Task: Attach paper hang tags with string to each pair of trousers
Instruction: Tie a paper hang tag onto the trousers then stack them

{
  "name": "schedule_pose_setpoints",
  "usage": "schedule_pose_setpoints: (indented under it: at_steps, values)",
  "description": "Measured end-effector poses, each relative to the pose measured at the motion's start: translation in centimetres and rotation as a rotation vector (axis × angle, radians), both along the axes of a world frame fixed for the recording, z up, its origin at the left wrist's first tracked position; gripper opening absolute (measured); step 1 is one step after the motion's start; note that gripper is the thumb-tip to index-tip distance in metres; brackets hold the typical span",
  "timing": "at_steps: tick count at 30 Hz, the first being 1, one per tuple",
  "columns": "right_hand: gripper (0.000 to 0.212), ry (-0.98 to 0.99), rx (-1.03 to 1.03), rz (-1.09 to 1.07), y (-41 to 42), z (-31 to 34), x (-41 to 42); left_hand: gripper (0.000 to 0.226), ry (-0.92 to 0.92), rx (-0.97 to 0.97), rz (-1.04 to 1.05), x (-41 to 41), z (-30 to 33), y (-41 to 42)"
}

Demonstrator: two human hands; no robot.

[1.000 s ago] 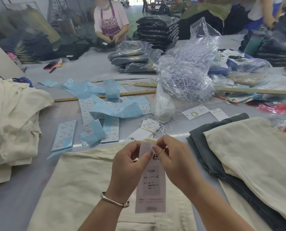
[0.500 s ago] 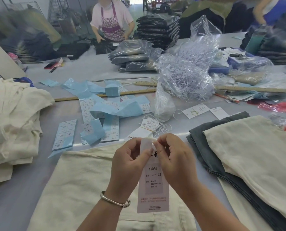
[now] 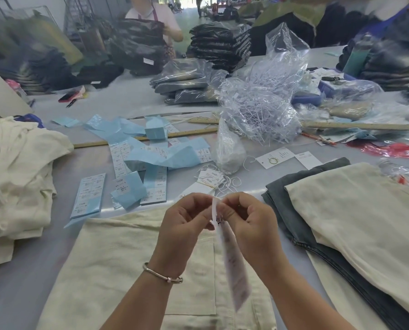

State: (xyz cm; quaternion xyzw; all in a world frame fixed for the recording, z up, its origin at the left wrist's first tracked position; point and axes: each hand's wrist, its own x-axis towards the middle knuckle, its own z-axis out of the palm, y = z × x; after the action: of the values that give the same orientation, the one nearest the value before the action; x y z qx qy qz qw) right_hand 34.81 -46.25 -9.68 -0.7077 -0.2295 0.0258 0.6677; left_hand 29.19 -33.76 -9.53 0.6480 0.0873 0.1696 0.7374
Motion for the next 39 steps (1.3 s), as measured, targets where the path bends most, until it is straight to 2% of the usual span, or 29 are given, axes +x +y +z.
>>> schedule_pose_setpoints:
  at_steps: [3, 6, 8, 11, 13, 15, 17, 20, 25, 27, 30, 34, 37, 39]
  values:
    - [0.012, 0.002, -0.033, -0.026, -0.7, -0.2, 0.4, 0.015, -0.003, 0.133, 0.029, 0.3, -0.4, 0.0]
    - [0.014, -0.187, -0.238, -0.165, -1.6, -0.3, 1.1, 0.024, 0.041, 0.568, 0.111, 1.0, -1.0, 0.0]
    - [0.028, -0.216, -0.292, -0.171, -2.1, -0.1, 1.6, 0.018, 0.052, 0.733, 0.135, 1.4, -1.0, -0.3]
    - [0.034, -0.025, -0.215, 0.001, -2.3, -0.1, 1.9, 0.016, 0.014, 0.699, 0.104, 1.9, -0.8, -0.9]
    - [0.022, 0.143, -0.131, 0.094, -2.5, -0.2, 2.1, 0.018, -0.011, 0.663, 0.091, 2.2, -0.7, -1.5]
    - [0.005, 0.213, -0.087, 0.090, -3.0, -0.5, 2.5, 0.016, -0.015, 0.646, 0.089, 2.5, -0.9, -2.0]
    - [0.006, 0.139, -0.147, 0.051, -3.8, -1.0, 3.0, 0.010, -0.002, 0.632, 0.073, 2.7, -1.6, -2.2]
    - [0.007, -0.089, -0.342, 0.074, -5.3, -1.5, 3.6, 0.010, 0.045, 0.542, 0.009, 3.3, -3.3, -2.6]
    - [0.009, -0.247, -0.649, 0.084, -6.2, -4.0, 4.9, 0.016, 0.211, 0.475, -0.047, 4.4, -7.4, -3.5]
    - [0.010, -0.137, -0.661, 0.098, -6.4, -5.6, 4.9, 0.014, 0.261, 0.546, -0.042, 4.4, -9.0, -3.7]
    - [0.017, 0.112, -0.509, 0.111, -6.4, -8.2, 4.2, 0.013, 0.334, 0.746, -0.100, 4.2, -11.0, -3.6]
    - [0.020, 0.306, -0.363, 0.039, -6.1, -10.9, 3.5, 0.019, 0.331, 0.988, -0.112, 4.4, -12.3, -3.7]
    - [0.023, 0.292, -0.384, -0.007, -6.0, -12.1, 3.3, 0.019, 0.280, 1.190, -0.140, 4.8, -12.7, -3.8]
    - [0.019, 0.235, -0.434, -0.044, -5.7, -12.5, 3.2, 0.019, 0.257, 1.240, -0.153, 5.1, -12.7, -4.0]
